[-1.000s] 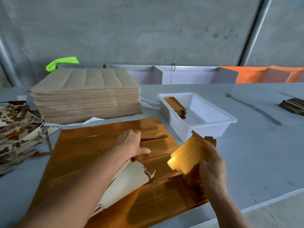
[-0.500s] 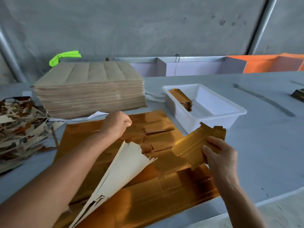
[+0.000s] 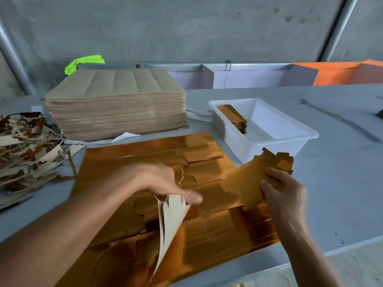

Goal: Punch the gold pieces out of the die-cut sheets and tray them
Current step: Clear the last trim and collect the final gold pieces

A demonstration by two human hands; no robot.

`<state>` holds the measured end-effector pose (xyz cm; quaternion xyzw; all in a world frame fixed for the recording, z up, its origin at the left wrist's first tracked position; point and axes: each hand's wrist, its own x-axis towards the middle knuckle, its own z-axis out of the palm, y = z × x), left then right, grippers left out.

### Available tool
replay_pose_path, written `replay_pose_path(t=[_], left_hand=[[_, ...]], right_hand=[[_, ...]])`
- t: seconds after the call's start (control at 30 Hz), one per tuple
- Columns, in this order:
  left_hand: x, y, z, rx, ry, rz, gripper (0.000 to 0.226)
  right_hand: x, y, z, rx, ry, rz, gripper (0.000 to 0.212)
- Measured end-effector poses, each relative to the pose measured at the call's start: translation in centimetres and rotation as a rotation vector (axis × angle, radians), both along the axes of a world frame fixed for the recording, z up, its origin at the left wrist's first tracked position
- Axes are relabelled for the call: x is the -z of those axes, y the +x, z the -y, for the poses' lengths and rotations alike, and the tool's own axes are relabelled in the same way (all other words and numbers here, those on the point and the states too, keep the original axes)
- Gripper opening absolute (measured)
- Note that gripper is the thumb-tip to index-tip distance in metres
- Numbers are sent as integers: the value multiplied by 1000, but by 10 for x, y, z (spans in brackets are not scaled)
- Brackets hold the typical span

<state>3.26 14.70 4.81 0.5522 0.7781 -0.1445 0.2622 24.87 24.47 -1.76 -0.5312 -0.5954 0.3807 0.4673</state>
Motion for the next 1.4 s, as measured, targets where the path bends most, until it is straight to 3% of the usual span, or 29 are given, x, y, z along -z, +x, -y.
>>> replay_pose_path(t=[0.13, 0.23, 0.3, 0.4, 0.5, 0.57, 0.67, 0.8, 0.97, 1.03, 1.1, 1.23, 1.33, 1.4], left_hand=[[-13, -1, 24, 63, -133, 110, 66], [-14, -9, 37, 53, -27, 246, 22], [-20, -21, 49, -80, 131, 431, 17], [-36, -47, 70, -309, 469, 691, 44], [-51, -67, 87, -463, 861, 1009, 55], [-57, -74, 93, -552, 1073, 1123, 46], [-61, -75, 93, -573, 1249, 1063, 24], [-55, -78, 88, -624, 1250, 1032, 38], [-53, -96, 88, -824, 1417, 1175, 40], [-52, -105, 93, -895, 1444, 1233, 37], [-47, -115, 98, -971, 1448, 1276, 33], [-33, -127, 100, -1034, 1429, 1302, 32], [-28, -126, 95, -1026, 1430, 1178, 35], [-25, -125, 92, -951, 1402, 979, 37]], right_hand=[[-2, -3, 6, -35, 11, 4, 30], [-5, -13, 14, -85, 16, -8, 29], [-5, -19, 19, -115, 31, 10, 28], [-6, -23, 23, -126, 95, 85, 29], [-9, -28, 26, -137, 134, 116, 31], [-9, -34, 28, -166, 134, 127, 31], [-8, -43, 32, -195, 108, 160, 33], [-12, -54, 19, -143, 70, 237, 27], [-17, -77, -13, -166, -91, 306, 31], [-16, -84, -23, -116, -94, 345, 21], [-16, -90, -26, -98, -47, 422, 25], [-15, -105, -18, -351, 120, 559, 31], [-22, -107, -12, -503, 292, 585, 33], [-28, -105, -7, -621, 383, 546, 27]])
